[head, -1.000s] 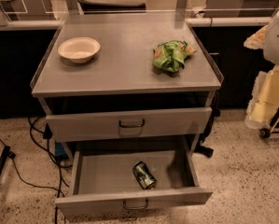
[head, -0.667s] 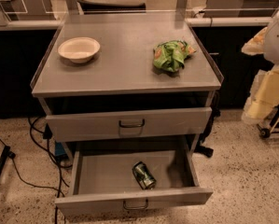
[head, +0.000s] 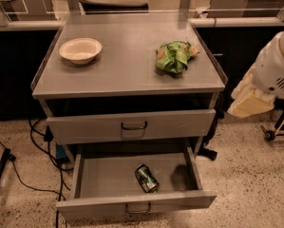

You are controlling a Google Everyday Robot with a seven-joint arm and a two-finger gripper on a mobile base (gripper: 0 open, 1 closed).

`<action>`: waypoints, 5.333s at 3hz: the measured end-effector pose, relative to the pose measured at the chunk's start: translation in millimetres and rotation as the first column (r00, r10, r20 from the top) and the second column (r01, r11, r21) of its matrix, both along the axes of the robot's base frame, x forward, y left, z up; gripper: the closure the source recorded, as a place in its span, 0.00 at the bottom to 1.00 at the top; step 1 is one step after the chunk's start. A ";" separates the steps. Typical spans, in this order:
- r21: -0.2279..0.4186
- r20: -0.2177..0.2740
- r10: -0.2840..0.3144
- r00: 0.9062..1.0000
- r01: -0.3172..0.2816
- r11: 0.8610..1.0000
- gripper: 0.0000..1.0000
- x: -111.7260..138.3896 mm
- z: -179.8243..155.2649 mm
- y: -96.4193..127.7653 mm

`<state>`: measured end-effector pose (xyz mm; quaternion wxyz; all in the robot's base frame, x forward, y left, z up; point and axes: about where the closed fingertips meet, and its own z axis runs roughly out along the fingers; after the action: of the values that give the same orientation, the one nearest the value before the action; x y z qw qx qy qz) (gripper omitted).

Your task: Pick green can from middle drawer and place on counter

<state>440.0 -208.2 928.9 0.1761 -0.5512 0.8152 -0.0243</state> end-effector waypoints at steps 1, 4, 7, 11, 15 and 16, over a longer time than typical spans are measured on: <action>0.060 -0.006 -0.104 0.995 0.104 0.993 0.92 8.4 -58.0 17.4; 0.156 -0.131 -0.115 0.985 0.135 0.979 1.00 -8.8 -187.9 74.1; 0.203 -0.111 -0.168 0.980 0.187 0.961 1.00 -16.2 -266.4 83.5; 0.294 -0.067 -0.238 0.969 0.247 0.923 1.00 -2.9 -325.5 93.3; 0.413 -0.071 -0.286 0.956 0.289 0.864 1.00 42.6 -411.6 135.0; 0.425 -0.103 -0.279 0.955 0.296 0.856 1.00 54.3 -436.4 152.8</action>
Offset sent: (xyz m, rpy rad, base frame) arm 0.0178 0.0551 -0.1612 0.1361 0.0242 -0.2138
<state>494.3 -55.4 492.5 0.2738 -0.3703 0.8760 0.1431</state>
